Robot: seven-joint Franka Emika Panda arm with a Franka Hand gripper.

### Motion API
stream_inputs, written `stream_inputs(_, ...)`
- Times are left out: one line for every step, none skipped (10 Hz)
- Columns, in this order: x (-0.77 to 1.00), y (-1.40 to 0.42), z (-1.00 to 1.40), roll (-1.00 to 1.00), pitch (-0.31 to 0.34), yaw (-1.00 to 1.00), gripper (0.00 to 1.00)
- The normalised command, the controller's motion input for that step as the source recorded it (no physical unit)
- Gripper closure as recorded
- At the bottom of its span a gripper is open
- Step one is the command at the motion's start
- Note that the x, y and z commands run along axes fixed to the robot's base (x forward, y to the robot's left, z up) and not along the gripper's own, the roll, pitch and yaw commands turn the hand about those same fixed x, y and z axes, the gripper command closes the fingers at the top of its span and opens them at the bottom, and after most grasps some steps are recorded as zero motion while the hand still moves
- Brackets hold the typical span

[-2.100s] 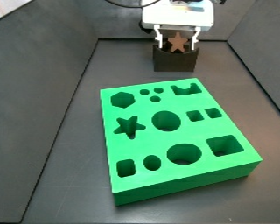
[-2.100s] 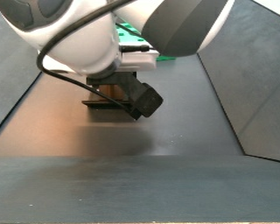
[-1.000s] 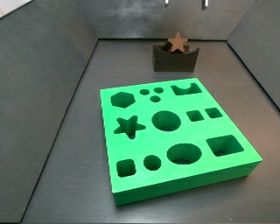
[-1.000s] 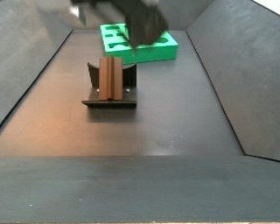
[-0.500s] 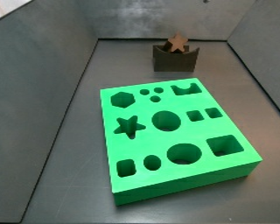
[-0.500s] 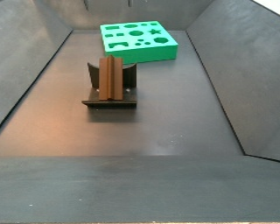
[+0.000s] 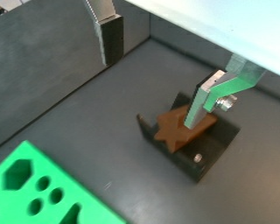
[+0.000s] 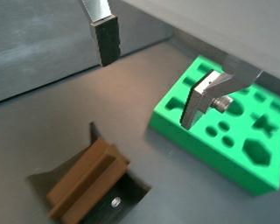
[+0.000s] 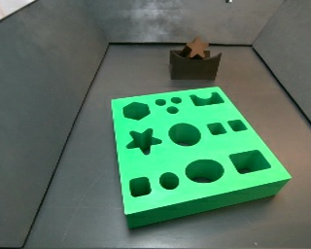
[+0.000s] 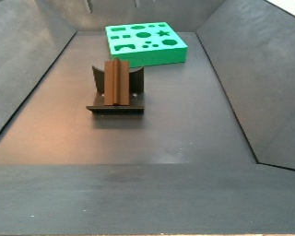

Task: Pick up the star object. Move up. Place the star object on the fixture. Regrasp the star object. Move to above the board. Insert the star object.
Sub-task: Regrasp the star object.

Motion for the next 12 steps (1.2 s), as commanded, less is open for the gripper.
stream_inputs(-0.04, -0.02, 0.01, 1.0, -0.004, 0.02, 0.0)
stream_inputs(-0.03, -0.02, 0.0, 1.0, -0.012, 0.03, 0.0)
stream_inputs(-0.03, -0.02, 0.01, 1.0, -0.018, 0.03, 0.0)
stream_inputs(-0.03, -0.02, 0.01, 1.0, -0.021, 0.03, 0.0)
stream_inputs(-0.03, -0.02, 0.0, 1.0, -0.02, 0.03, 0.0)
stream_inputs(-0.02, -0.02, 0.01, 1.0, -0.017, 0.03, 0.0)
stream_inputs(-0.01, -0.02, 0.01, 1.0, -0.013, 0.03, 0.0)
stream_inputs(0.0, -0.02, 0.0, 1.0, -0.009, 0.03, 0.0)
stream_inputs(0.02, -0.02, 0.0, 1.0, 0.004, 0.04, 0.0)
stream_inputs(0.03, -0.03, -0.01, 1.0, 0.009, 0.04, 0.0)
stream_inputs(0.05, -0.03, -0.01, 1.0, 0.027, 0.04, 0.0)
stream_inputs(0.07, -0.03, -0.01, 1.0, 0.05, 0.05, 0.0)
